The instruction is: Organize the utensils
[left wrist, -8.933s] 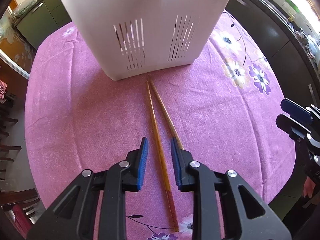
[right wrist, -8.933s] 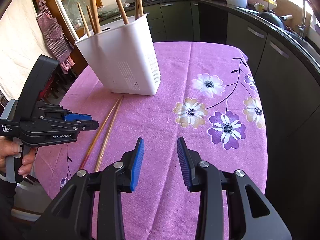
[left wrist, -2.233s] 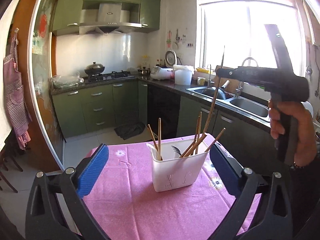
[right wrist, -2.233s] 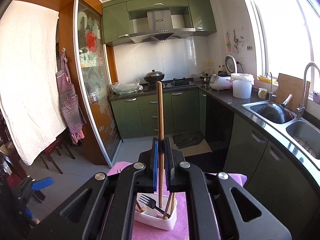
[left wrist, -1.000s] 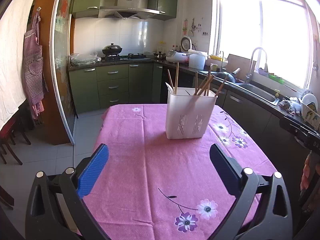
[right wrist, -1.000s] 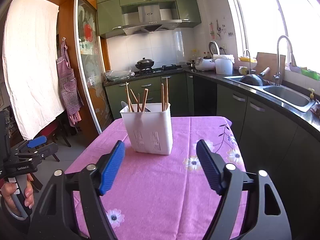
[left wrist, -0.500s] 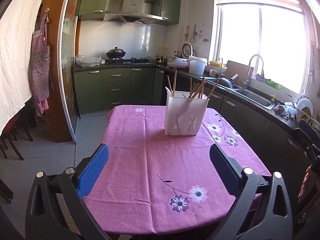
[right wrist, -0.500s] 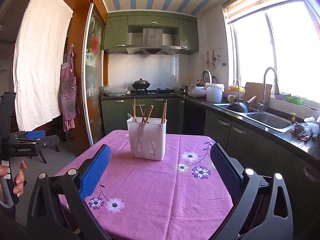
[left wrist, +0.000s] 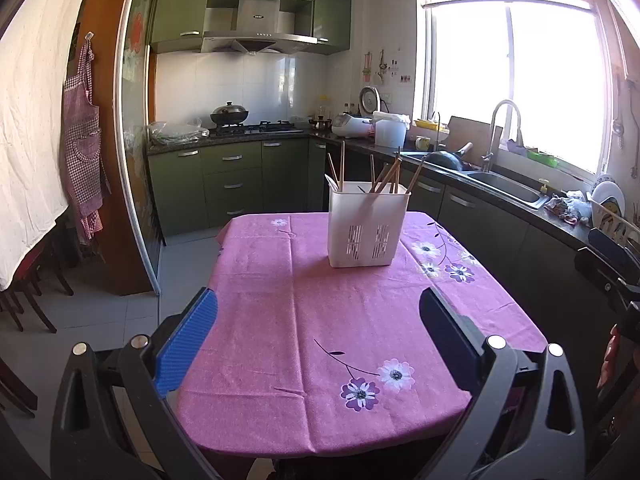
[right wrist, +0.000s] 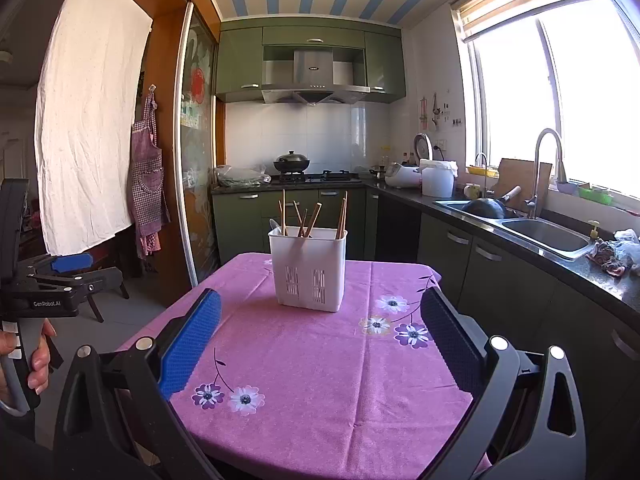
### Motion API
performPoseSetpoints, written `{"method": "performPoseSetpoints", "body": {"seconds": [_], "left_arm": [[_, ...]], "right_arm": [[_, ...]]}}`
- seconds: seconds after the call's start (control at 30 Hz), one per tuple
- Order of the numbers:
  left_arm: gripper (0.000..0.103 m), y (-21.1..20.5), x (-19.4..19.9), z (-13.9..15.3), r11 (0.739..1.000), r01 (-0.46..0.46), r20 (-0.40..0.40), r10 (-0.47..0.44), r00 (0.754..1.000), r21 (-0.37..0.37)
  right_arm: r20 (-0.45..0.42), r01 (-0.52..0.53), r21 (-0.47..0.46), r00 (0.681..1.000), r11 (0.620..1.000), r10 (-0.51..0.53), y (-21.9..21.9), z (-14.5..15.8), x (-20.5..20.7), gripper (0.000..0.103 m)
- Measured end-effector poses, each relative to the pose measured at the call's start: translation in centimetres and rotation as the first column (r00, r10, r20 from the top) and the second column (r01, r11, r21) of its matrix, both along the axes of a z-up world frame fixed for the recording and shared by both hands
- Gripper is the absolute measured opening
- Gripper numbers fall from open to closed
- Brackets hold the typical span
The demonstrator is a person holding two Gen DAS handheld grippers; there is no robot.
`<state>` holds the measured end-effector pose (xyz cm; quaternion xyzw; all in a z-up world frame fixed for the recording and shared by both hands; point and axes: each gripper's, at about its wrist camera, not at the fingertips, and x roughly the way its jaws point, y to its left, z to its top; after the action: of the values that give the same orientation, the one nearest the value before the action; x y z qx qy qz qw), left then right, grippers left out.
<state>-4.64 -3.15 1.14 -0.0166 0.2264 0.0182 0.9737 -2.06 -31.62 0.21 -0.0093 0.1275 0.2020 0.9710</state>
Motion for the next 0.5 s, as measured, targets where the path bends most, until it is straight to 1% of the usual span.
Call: {"method": "performPoseSetpoints", "body": {"seconds": [0.2, 0.33, 0.5], "left_arm": [[0.096, 0.19, -0.23, 0.2, 1.0, -0.007, 0.005, 0.007, 1.0, -0.008], [0.096, 0.54, -0.15, 0.19, 1.0, -0.012, -0.004, 0.011, 1.0, -0.025], [0.096, 0.46, -0.07, -0.05, 1.0, -0.025, -0.01, 0.025, 1.0, -0.009]], "right_arm": [[0.003, -0.009, 0.002, 1.0, 1.0, 0.009, 0.15, 0.17, -0.07, 0.098], [-0.001, -0.016, 0.005, 1.0, 1.0, 0.016, 0.24, 0.13, -0.09, 0.098], [-0.009, -0.02, 0.009, 1.0, 1.0, 0.02, 0.31, 0.05, 0.06, 0.098]]}}
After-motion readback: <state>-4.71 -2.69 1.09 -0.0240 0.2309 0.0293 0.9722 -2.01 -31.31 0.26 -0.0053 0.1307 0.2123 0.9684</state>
